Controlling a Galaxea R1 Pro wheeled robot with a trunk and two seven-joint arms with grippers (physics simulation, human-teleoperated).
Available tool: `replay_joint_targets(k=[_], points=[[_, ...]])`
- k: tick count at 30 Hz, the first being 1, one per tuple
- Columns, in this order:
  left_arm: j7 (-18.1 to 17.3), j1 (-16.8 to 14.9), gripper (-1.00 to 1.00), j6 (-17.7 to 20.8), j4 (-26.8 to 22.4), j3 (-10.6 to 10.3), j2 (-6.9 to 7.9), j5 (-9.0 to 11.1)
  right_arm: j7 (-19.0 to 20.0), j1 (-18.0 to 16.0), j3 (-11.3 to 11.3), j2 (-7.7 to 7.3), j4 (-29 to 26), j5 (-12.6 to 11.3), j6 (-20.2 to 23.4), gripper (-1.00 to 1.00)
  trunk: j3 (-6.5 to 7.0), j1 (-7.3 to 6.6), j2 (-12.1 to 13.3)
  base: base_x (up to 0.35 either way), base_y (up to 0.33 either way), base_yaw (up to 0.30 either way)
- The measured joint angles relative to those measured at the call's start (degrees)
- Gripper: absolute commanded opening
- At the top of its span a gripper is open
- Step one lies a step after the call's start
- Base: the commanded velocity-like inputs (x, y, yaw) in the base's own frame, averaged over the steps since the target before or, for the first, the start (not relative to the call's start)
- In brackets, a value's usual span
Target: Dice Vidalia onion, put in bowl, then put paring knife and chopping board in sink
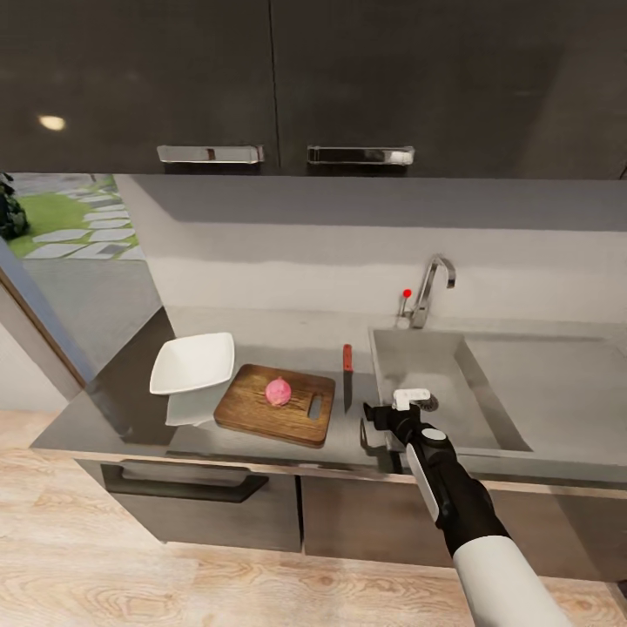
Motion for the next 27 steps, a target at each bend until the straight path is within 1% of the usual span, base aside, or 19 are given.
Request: replay_joint_targets(k=[5, 15, 27], points=[[0.0, 0.0, 1.00, 0.0, 0.1, 0.0, 0.00, 0.0, 0.0, 0.0, 0.0, 0.00, 0.0, 0.0, 0.0, 1.00, 0.00, -0.01, 0.0, 0.107, 0.000, 0.000], [0.0, 0.0, 1.00, 0.0, 0.4, 0.0, -0.04, 0.0, 0.0, 0.0, 0.0, 0.00, 0.0, 0.0, 0.0, 1.00, 0.00, -0.02, 0.0, 0.273, 0.000, 0.000], [-0.1, 0.0, 1.00, 0.0, 0.4, -0.1, -0.01, 0.0, 0.0, 0.0, 0.0, 0.00, 0.0, 0.0, 0.0, 1.00, 0.00, 0.00, 0.0, 0.029, 0.000, 0.000]])
